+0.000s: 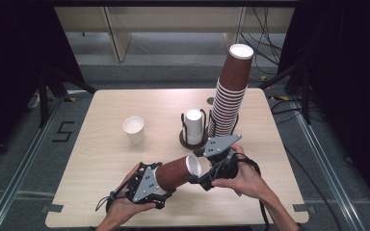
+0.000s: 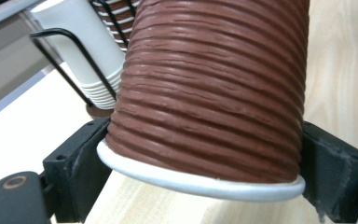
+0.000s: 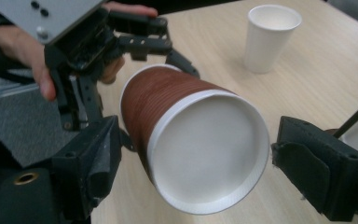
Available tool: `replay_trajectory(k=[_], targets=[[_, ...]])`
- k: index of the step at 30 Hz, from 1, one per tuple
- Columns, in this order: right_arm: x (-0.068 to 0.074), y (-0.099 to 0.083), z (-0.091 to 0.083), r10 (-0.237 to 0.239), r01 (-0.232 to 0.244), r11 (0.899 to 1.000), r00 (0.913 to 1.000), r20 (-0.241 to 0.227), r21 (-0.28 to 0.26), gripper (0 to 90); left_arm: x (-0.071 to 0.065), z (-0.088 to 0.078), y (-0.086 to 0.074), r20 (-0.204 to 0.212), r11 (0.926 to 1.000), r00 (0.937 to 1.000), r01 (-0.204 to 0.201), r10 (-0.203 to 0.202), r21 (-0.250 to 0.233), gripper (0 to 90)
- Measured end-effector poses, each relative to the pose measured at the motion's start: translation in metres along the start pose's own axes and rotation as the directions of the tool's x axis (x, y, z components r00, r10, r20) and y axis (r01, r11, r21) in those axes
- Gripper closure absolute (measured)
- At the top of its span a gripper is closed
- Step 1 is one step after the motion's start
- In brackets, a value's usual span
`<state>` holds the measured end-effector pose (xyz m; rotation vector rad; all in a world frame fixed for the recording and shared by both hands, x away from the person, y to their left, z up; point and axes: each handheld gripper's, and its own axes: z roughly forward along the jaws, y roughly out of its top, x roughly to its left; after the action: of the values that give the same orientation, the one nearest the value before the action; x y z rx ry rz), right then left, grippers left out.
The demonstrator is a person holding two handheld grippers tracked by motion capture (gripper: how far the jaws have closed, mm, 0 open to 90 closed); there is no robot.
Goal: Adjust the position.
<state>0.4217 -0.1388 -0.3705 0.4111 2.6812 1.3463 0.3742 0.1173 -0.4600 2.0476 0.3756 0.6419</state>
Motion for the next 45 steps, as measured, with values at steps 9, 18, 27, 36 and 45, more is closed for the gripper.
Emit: replay_trajectory(k=[9,18,27,36,45], targets=[[0.004,-0.004,0.011,-0.019,0.024,0.997,0.9975,-0.067,0.078,16.1,-0.008,0.000,0.004,0.039,0.9982,0.9976,-0.058,0.057,0.016,11.9],[0.000,-0.011,0.020,0.021,-0.009,0.996,0.9913,-0.130,0.091,21.7,-0.007,0.000,0.003,0.051,0.9982,0.9970,-0.059,0.059,-0.007,9.9],[-0.008,-0.010,0.007,0.044,-0.048,0.999,0.9836,-0.175,-0.014,23.5,-0.005,0.000,-0.005,0.081,0.9777,0.9951,0.073,-0.058,-0.197,4.3],[-0.010,-0.010,0.000,0.063,-0.080,0.995,0.9719,-0.227,-0.067,23.7,-0.005,-0.001,-0.005,0.121,0.9529,0.9871,0.134,-0.105,-0.272,3.7],[-0.013,-0.014,0.001,0.095,-0.115,0.992,0.9593,-0.266,-0.061,23.6,-0.003,-0.004,-0.005,0.137,0.9469,0.9872,0.120,-0.082,-0.298,4.5]])
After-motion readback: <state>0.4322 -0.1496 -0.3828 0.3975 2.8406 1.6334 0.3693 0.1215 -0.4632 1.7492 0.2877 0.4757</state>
